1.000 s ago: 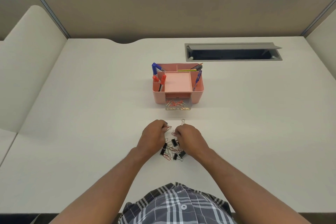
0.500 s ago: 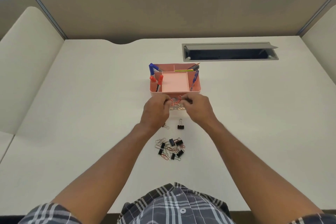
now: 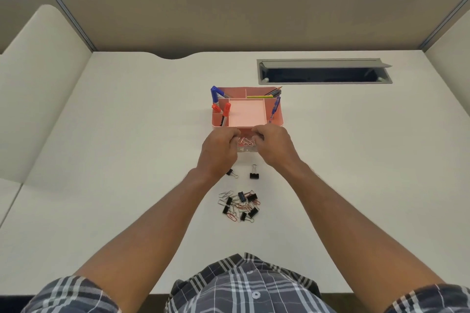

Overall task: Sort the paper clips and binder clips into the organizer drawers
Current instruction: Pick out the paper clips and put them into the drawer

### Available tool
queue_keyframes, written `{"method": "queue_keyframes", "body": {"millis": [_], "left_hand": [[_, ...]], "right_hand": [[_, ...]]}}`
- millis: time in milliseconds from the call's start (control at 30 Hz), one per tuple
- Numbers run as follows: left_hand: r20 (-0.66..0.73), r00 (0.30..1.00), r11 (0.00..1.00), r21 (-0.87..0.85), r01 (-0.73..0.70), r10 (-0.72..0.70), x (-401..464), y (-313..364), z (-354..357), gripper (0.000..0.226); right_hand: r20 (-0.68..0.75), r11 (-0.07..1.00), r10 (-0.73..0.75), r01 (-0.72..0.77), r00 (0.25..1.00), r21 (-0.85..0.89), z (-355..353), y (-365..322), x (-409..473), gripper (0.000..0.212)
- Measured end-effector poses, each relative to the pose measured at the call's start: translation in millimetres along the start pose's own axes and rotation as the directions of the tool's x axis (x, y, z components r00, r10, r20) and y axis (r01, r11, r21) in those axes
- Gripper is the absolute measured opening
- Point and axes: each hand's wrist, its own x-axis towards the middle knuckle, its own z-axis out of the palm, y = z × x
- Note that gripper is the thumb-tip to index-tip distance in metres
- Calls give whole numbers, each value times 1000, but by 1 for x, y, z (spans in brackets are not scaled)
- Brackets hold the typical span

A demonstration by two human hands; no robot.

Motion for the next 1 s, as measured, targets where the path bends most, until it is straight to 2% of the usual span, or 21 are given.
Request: {"method": "queue_keyframes", "body": {"millis": [67,133,267,333,400,500,700,867,1000], "left_hand": [[-34,999,999,-29,-29,28,-14,-5,0,11],[20,999,998,-47,-36,37,-36,-11,3,10],[335,942,1000,-5,-3,4,-83,-23,12,20],[440,898,999,39,-7,-11,-95,-29,19,29],[497,868,997,68,-23,-13,-99,-29,22,31],[501,865,993,102,-57,-2,-97,-25,23,24],[526,850,981,144,-127,33,-88,-25,25,12],[540,841,978,155,-138,33,-84,-28,23,10],[490,871,987,126,-104,29,-85,-26,20,3]], "right_hand": [[-41,998,-18,21,999,67,-1,1,-15,16],[18,997,-5,3,1000,82,3,5,-35,13],[300,987,158,-144,941,-66,29,18,-71,17],[356,978,189,-141,915,-155,45,22,-84,27],[355,973,182,-114,917,-203,57,23,-91,27],[322,973,157,-90,934,-214,65,19,-96,17],[326,985,149,-111,933,-133,66,20,-92,20],[249,953,283,-300,926,32,52,31,-83,18],[216,934,345,-357,913,19,42,42,-78,17]]}}
